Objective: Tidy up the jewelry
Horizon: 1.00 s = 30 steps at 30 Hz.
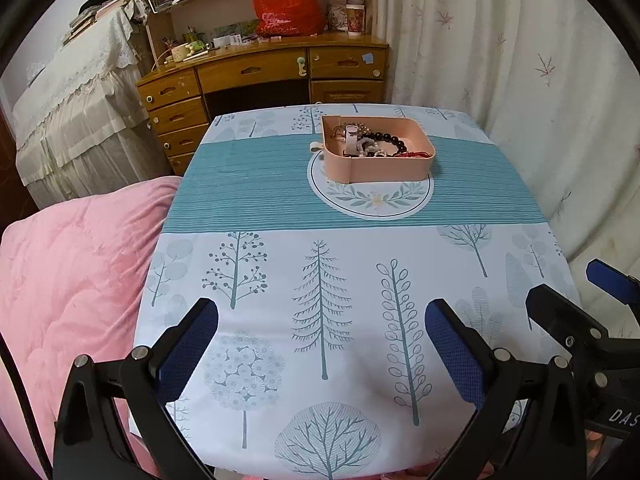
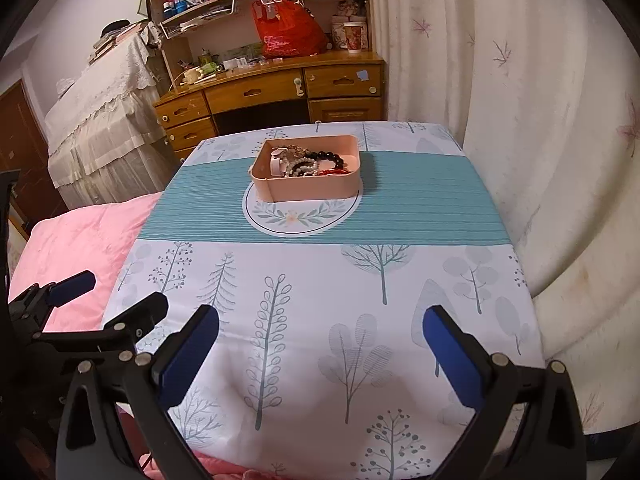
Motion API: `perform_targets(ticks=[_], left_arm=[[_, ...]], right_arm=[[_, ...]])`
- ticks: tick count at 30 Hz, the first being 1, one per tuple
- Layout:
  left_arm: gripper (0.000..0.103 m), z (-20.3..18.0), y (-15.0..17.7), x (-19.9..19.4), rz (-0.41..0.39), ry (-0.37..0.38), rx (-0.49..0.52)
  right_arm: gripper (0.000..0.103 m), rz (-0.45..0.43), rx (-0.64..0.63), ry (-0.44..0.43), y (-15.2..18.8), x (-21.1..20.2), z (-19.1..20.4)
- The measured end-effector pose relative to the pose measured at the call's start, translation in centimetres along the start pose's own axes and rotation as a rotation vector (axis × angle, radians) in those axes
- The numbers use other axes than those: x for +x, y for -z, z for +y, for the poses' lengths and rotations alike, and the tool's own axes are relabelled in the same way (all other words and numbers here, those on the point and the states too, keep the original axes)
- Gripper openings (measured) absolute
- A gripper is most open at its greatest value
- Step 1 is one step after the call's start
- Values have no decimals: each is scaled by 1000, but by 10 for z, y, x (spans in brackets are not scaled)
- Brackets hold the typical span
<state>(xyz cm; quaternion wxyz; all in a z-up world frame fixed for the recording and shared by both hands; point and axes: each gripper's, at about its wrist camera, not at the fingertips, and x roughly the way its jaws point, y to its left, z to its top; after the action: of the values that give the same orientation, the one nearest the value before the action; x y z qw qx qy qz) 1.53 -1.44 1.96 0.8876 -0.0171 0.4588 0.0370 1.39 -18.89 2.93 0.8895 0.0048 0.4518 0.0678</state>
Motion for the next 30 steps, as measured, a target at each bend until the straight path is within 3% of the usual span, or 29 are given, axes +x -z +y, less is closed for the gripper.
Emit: perform_targets(ticks=[30], left_arm=[[102,1,0,1,-6,-5,-10]], right_arm=[[102,13,1,13,1,4,-1]])
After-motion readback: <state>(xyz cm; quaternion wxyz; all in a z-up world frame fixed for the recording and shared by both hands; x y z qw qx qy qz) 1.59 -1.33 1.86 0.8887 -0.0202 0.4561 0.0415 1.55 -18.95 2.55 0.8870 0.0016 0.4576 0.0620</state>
